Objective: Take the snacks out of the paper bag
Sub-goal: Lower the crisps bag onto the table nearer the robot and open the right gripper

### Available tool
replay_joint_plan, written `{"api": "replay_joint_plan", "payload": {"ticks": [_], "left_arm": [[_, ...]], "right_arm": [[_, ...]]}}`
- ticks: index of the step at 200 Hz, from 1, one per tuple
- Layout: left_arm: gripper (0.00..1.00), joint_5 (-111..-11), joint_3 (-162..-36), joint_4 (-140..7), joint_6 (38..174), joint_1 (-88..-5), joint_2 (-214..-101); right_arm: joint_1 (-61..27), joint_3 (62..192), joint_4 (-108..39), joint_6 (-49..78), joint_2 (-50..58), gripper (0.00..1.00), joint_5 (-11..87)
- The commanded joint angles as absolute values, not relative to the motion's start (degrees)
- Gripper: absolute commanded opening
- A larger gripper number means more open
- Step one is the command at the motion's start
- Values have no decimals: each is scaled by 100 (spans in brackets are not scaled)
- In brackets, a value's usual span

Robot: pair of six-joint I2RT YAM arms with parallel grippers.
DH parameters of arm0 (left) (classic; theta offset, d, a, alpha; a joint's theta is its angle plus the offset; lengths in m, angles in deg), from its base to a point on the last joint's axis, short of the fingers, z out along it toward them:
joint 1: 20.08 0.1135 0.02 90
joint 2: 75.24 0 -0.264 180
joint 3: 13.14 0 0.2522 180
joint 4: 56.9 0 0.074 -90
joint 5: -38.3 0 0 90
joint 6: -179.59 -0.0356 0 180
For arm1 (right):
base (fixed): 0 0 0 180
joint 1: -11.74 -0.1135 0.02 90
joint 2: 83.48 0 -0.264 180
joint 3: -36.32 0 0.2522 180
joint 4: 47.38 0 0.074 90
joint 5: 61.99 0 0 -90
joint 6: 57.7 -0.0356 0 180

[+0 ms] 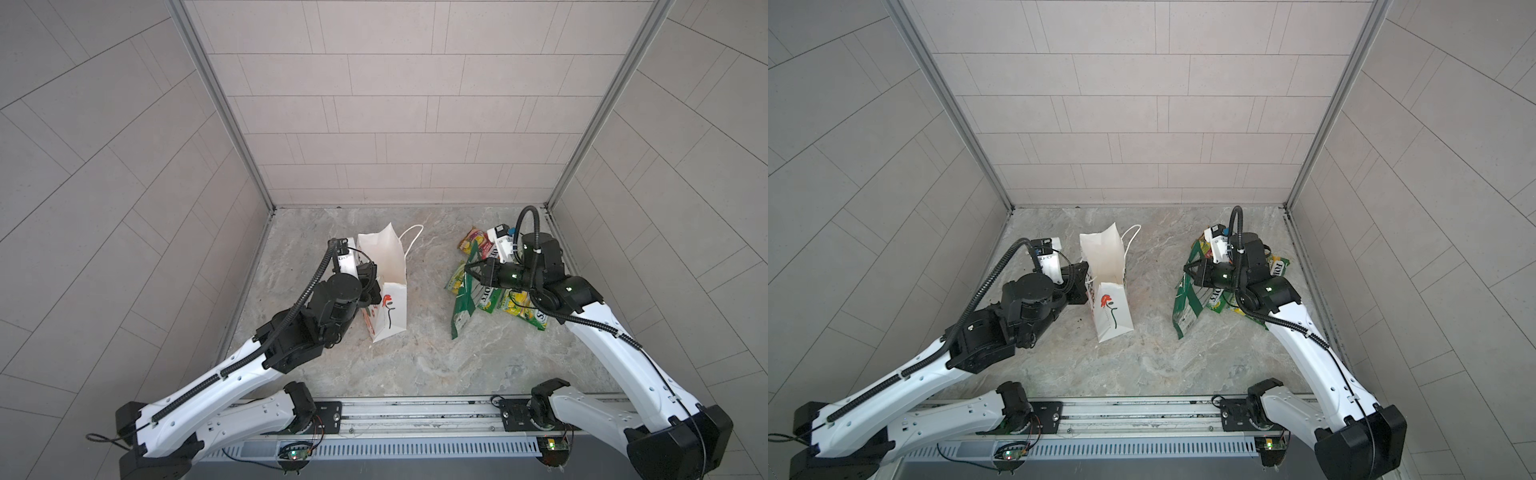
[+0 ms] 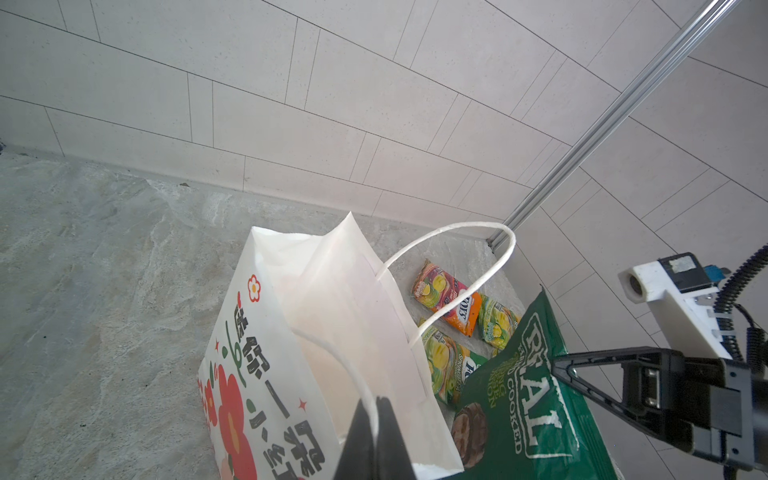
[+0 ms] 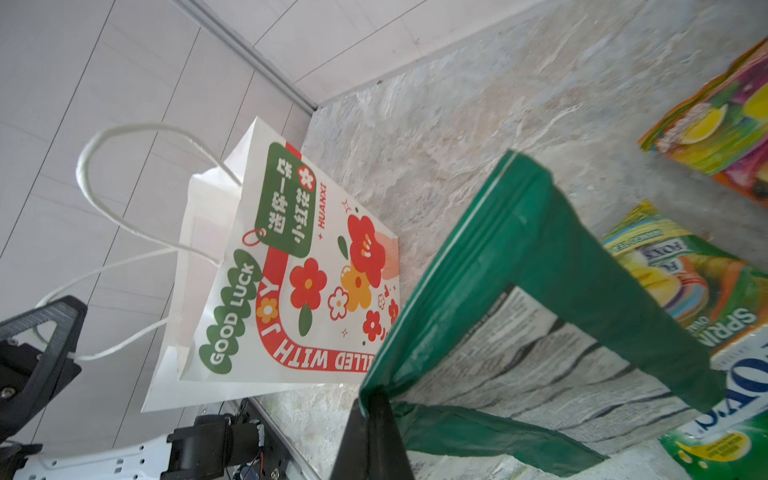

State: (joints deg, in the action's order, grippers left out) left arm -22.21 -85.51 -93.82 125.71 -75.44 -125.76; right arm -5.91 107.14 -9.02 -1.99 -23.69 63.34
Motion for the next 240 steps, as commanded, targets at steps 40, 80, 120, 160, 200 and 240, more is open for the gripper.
{"api": "replay_joint_plan", "payload": {"ticks": [40, 80, 120, 160, 200, 240], "left_arm": [[0, -2156, -8474, -9317, 12466, -7501, -12468], [0, -2188, -8454, -9292, 12484, -7502, -12483], [0, -2235, -8467, -9272, 12475, -7503, -12541], [0, -2259, -8467, -9239, 12457, -7502, -12525], [0, -2249, -8452, -9237, 12439, -7508, -12485], [0, -2250, -8430, -9228, 12439, -7502, -12463]], "right_arm": [[-1383, 10602, -1883, -349, -2329, 0, 6176], [-1462, 10215, -2320, -602, -2327, 0, 6289], [-1460, 9655, -2018, -413, -2492, 0, 6277], [-1463, 9289, -1055, 3, -2872, 0, 5526], [-1459, 8947, -487, 16, -3316, 0, 5087], [-1463, 8624, -311, -236, -3710, 0, 4986]]}}
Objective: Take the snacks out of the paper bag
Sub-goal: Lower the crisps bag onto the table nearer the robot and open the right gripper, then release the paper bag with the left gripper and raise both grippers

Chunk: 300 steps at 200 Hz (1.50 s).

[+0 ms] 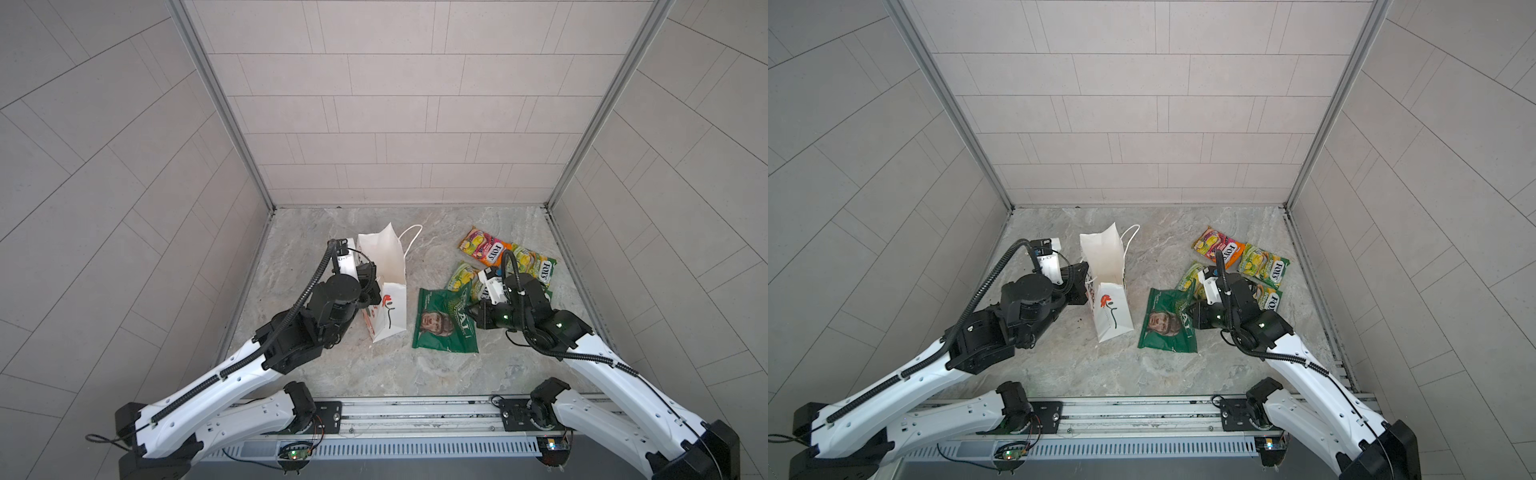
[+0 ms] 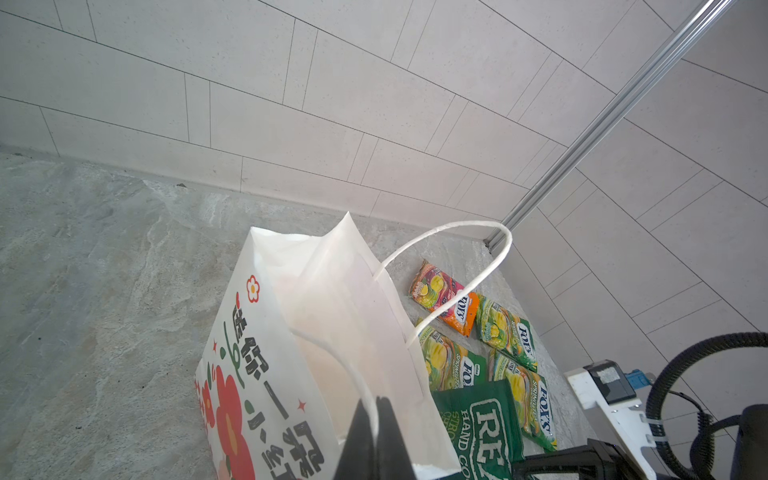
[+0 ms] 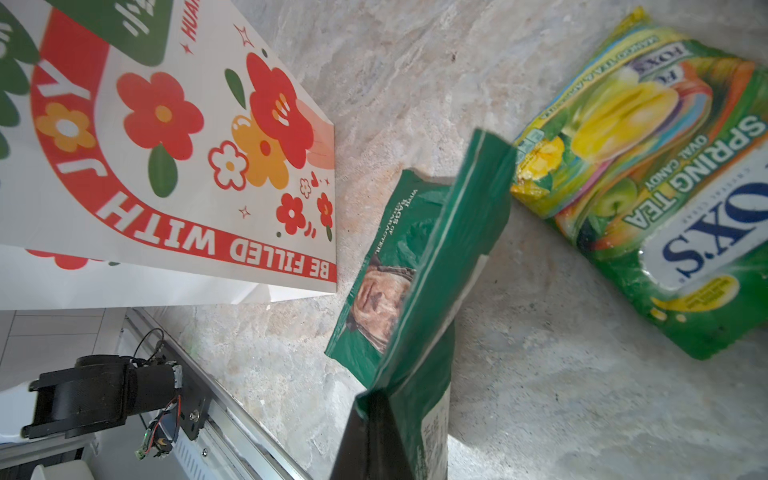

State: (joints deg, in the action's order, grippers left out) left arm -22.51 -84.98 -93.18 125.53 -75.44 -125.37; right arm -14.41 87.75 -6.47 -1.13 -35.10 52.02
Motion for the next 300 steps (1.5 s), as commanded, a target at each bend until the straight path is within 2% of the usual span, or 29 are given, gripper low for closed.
{"api": "replay_joint_plan", "payload": {"ticks": [1, 86, 189, 210, 229, 256, 281, 300], "left_arm": [[0, -2247, -8434, -9228, 12439, -7502, -12463], [0, -2255, -8433, -9221, 12413, -7506, -12454], [0, -2295, -8471, -9202, 12395, -7501, -12507], [0, -2287, -8478, -9210, 12387, -7502, -12498], [0, -2271, -8467, -9220, 12384, -7502, -12486], [1, -2261, -8460, -9219, 12378, -7503, -12481], [18, -2261, -8460, -9215, 12382, -7503, -12470], [27, -2257, -8464, -9226, 12369, -7499, -12452]], "right_arm": [[-1463, 8618, -303, -243, -3722, 0, 4979], [-1462, 8173, 624, -689, -4363, 0, 4091], [-1455, 7959, 1156, -935, -4269, 0, 3189], [-1462, 7981, 1190, -939, -4197, 8, 3062], [-1462, 7987, 1197, -959, -4169, 23, 3006], [-1462, 8020, 1221, -1015, -4199, 32, 2926], [-1462, 8014, 1226, -1051, -4321, 40, 2837], [-1460, 8004, 1226, -1075, -4441, 48, 2780]]}}
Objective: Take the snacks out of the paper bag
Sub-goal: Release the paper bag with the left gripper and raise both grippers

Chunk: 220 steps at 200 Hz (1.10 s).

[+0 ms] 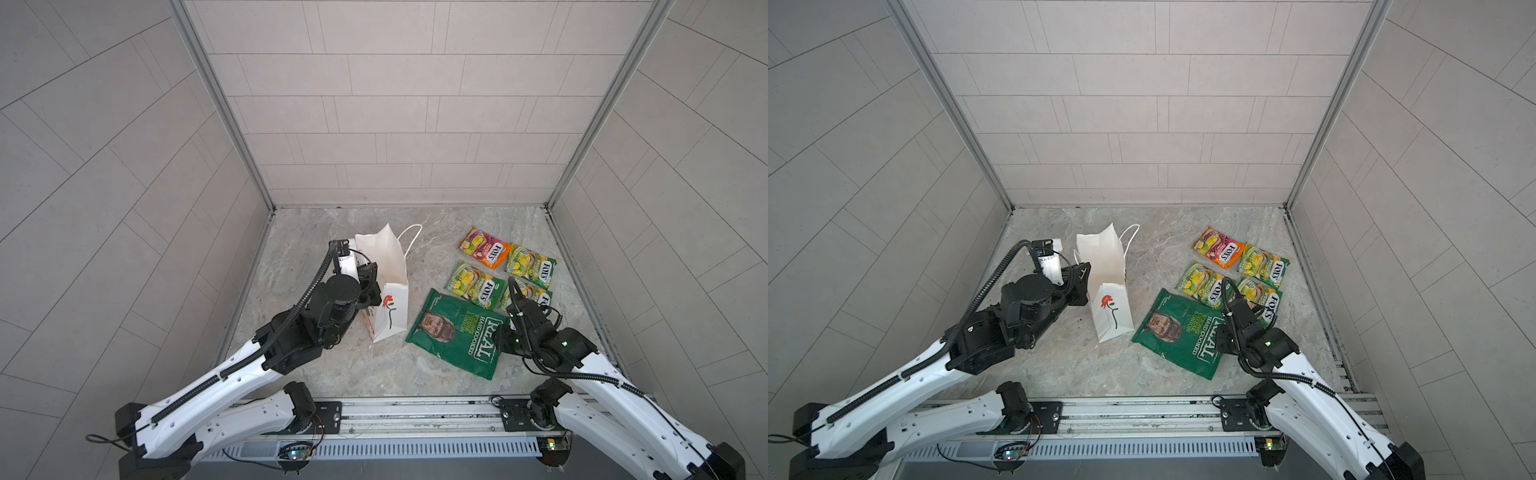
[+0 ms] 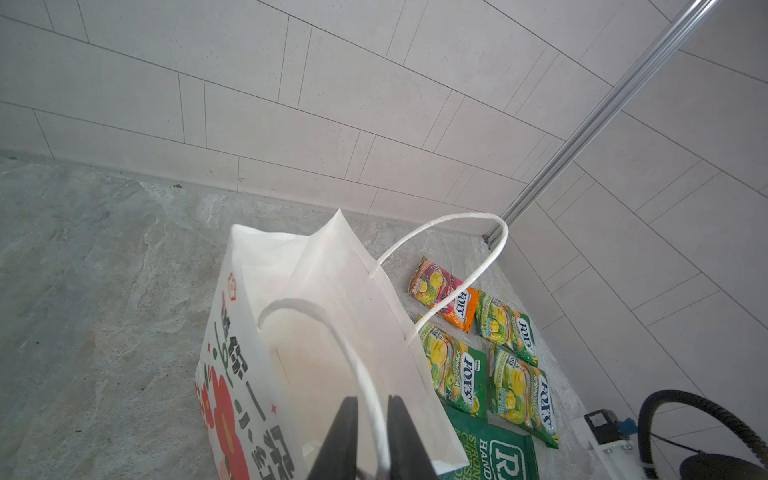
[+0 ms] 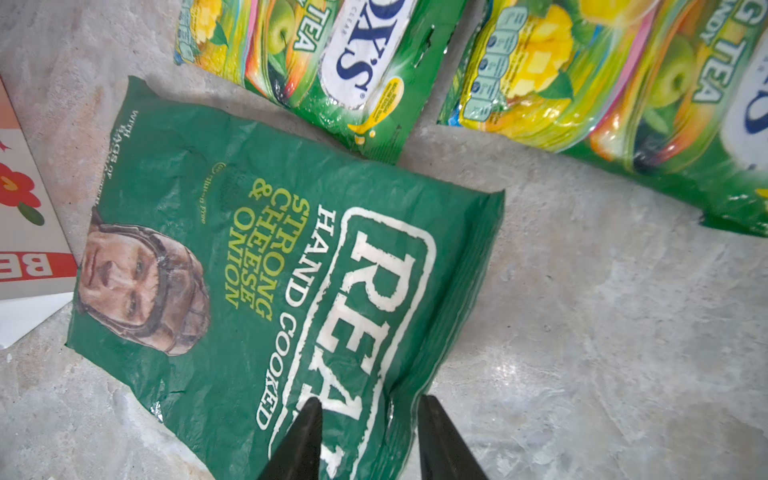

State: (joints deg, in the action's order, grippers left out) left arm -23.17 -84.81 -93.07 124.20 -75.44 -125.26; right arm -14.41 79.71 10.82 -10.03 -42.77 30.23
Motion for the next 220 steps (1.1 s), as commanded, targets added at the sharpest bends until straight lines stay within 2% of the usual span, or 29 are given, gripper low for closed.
{"api": "replay_joint_plan", "payload": {"ticks": [1, 36, 64, 78, 87, 112, 124, 158, 220], "left_arm": [[27, -2250, -8460, -9222, 12369, -7500, -12453], [45, -2200, -8428, -9236, 12327, -7501, -12393], [66, -2092, -8458, -9310, 12225, -7502, -12294], [78, -2031, -8484, -9357, 12130, -7496, -12223], [84, -1977, -8512, -9394, 12069, -7495, -12172], [96, -1968, -8645, -9513, 11811, -7485, -12045], [100, -2023, -8722, -9543, 11683, -7493, -12013], [100, -2179, -9058, -9748, 11344, -7490, -12013], [100, -1689, -9754, -10168, 10748, -7491, -11886]], "right_arm": [[-1461, 8004, 1230, -1076, -4448, 48, 2777], [-1462, 7964, 1222, -1133, -4722, 56, 2558], [-1462, 7904, 1197, -1157, -4972, 64, 2358], [-1458, 7886, 1200, -1191, -5106, 70, 2218], [-1462, 7882, 1199, -1190, -5175, 78, 2126], [-1461, 7851, 1096, -1060, -5323, 89, 2039], [-1461, 7873, 1072, -1031, -5326, 90, 2020], [-1463, 7873, 983, -998, -5297, 90, 1966], [-1407, 7967, 849, -712, -5188, 90, 1415]]}}
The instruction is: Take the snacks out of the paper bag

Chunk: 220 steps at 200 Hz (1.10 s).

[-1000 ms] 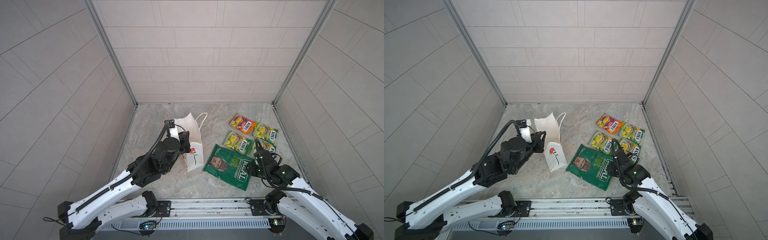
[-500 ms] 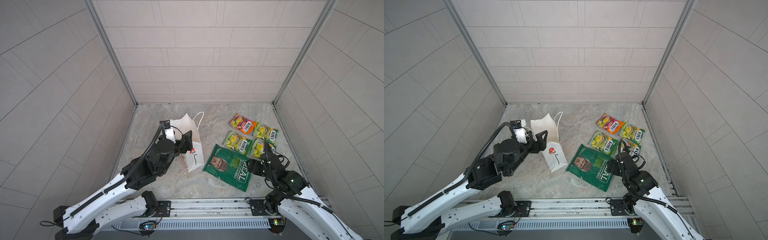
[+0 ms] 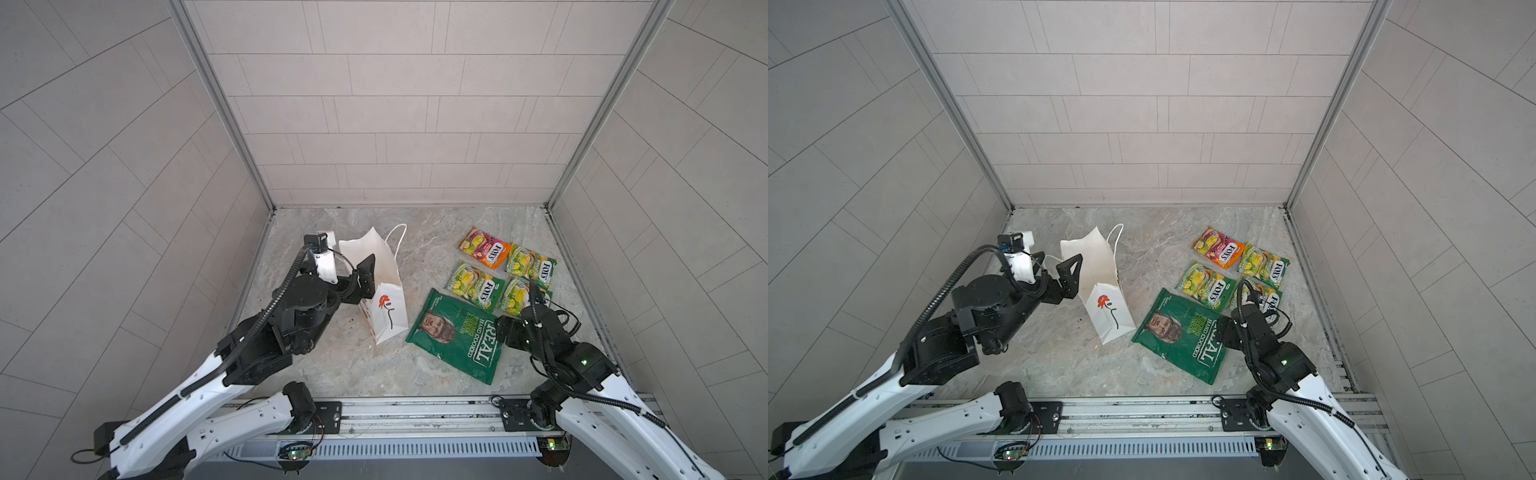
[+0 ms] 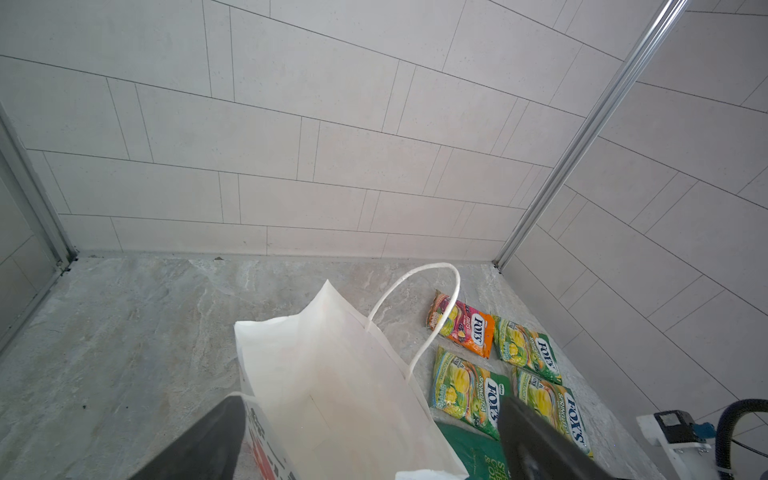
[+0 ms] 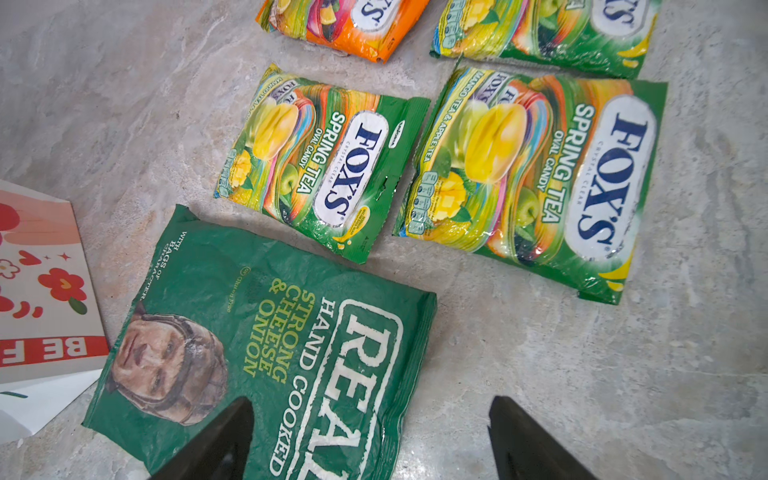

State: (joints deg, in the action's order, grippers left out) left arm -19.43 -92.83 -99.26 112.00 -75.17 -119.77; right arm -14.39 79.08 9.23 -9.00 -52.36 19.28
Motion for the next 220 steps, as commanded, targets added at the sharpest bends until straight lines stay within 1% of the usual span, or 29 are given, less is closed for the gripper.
{"api": "replay_joint_plan", "payload": {"ticks": [1, 23, 31, 50, 81, 93, 130, 182, 198, 220], "left_arm": [[100, -1680, -9781, -10177, 10728, -7488, -11889], [100, -1385, -10221, -10417, 10348, -7490, -11936], [100, -1267, -10381, -10475, 10183, -7489, -12148], [100, -803, -10650, -10537, 9799, -7469, -12273], [100, 305, -10616, -10276, 9178, -7303, -12422], [100, 487, -10545, -10188, 9085, -7078, -12448], [100, 94, -10284, -10199, 9373, -5832, -12500], [100, -738, -9780, -10213, 10103, -3997, -12765], [100, -988, -9595, -10209, 10411, -3508, -12869], [100, -1358, -9134, -9992, 10779, -2894, -12936]], "right_arm": [[-1404, 7973, 848, -697, -5177, 90, 1401], [-1287, 8129, 786, -484, -4962, 89, 1051], [-1245, 8187, 743, -390, -4851, 89, 949], [-1059, 8330, 549, -133, -4568, 89, 749], [-627, 8524, 67, 317, -4117, 89, 418], [-410, 8524, -179, 416, -3970, 89, 355], [301, 8688, -946, 551, -3572, 89, 368], [860, 8589, -1842, 708, -2939, 90, -358], [976, 8366, -2016, 783, -2764, 90, -578], [1136, 8285, -2189, 838, -2613, 91, -668]]}}
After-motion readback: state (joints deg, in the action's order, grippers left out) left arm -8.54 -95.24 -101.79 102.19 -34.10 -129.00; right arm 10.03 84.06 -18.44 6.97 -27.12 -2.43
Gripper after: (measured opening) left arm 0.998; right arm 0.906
